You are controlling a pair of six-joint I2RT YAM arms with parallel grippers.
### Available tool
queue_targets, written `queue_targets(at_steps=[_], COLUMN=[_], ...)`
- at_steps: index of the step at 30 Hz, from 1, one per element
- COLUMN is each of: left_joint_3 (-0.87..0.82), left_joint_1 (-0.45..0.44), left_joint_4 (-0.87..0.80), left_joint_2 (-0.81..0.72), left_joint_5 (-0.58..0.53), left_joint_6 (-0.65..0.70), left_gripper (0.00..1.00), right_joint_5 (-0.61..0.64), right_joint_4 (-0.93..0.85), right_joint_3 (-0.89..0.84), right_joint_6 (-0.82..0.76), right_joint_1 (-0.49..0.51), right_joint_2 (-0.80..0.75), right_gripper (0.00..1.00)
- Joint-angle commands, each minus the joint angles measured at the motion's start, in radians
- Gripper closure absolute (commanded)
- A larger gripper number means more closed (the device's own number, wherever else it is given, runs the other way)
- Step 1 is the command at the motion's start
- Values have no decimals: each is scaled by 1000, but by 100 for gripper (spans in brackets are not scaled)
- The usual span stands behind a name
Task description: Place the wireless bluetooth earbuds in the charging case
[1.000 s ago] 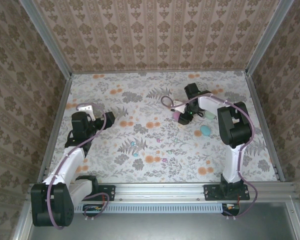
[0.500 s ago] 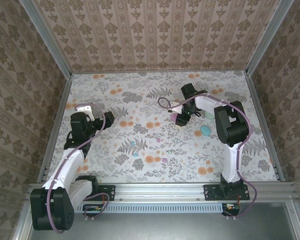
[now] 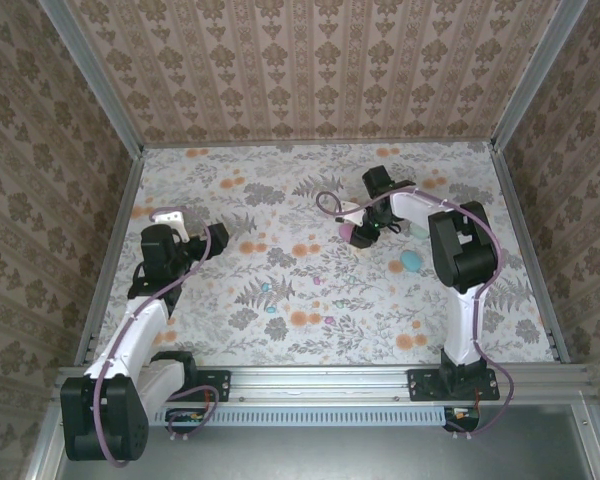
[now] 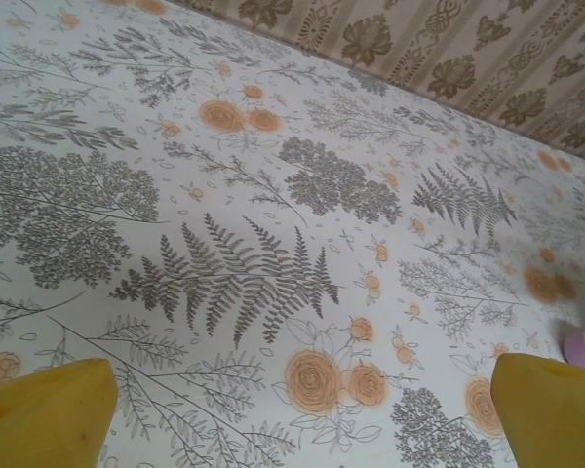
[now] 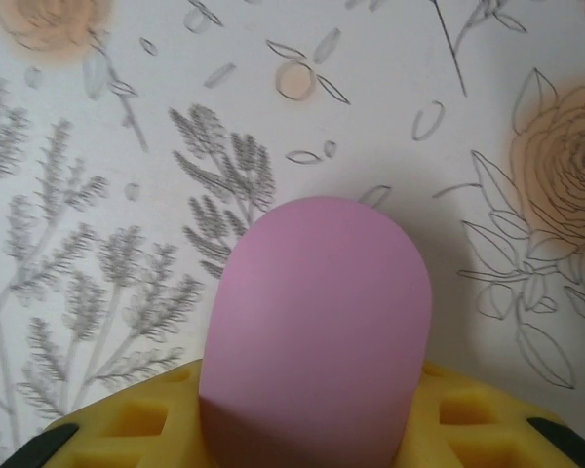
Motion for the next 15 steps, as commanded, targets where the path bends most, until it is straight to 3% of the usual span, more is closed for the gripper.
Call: queue_targets(at_steps=[1,6,15], left_joint_3=[36,134,347], left_joint_1=[-19,-121,-345], left_joint_4=[47,98,138], left_joint_2=[21,112,281], left_joint_5=[94,208,273], left_joint_6=[-62,-156,-238], left_gripper=[3,7,6], right_joint_5=[-176,-368,-415], right_joint_4=[80,254,467], right_joint_3=[-61,-179,-315], right_joint_6=[44,130,205], right_joint_1=[19,46,98], right_joint_2=[-143,-317,-495], right_gripper=[63,64,64])
